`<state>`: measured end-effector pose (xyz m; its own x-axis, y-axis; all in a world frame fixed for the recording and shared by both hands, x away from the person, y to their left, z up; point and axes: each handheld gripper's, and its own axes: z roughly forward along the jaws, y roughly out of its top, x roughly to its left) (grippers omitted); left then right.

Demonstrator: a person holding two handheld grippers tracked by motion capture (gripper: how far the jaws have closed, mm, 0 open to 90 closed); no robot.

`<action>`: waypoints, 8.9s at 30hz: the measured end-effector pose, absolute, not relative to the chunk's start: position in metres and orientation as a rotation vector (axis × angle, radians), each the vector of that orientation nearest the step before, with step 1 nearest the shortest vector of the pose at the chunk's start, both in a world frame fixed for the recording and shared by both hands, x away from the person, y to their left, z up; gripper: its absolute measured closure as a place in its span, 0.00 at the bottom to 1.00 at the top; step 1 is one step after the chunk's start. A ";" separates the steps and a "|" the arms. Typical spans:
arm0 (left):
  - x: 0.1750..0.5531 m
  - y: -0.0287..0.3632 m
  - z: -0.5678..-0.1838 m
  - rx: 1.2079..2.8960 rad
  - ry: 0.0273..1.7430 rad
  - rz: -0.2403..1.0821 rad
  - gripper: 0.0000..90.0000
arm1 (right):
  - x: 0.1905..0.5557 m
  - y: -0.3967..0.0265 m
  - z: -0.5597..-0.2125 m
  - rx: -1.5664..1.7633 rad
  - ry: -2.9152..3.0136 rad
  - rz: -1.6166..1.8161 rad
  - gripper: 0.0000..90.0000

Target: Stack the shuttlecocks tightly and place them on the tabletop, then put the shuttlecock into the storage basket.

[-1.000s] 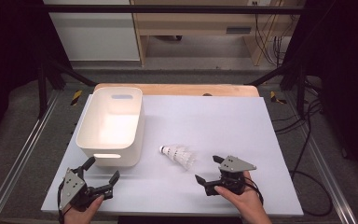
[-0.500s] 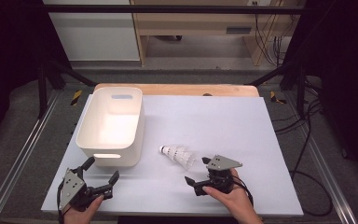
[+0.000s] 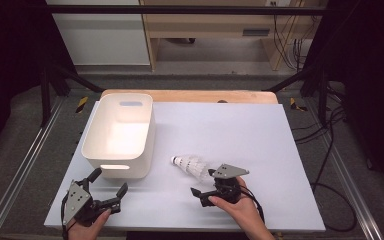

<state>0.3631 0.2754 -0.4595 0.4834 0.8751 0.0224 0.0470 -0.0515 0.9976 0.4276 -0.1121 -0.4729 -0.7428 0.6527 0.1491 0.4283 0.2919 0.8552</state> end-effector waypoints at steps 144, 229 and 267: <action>0.363 0.273 -0.459 1.479 0.838 0.811 0.03 | 0.476 -0.092 -0.478 0.990 2.260 1.383 0.99; 0.363 0.277 -0.458 1.468 0.842 0.828 0.02 | 0.500 -0.061 -0.325 0.692 2.234 1.409 0.99; 0.363 0.275 -0.458 1.463 0.831 0.826 0.02 | 0.545 -0.010 -0.298 0.672 2.267 1.429 0.99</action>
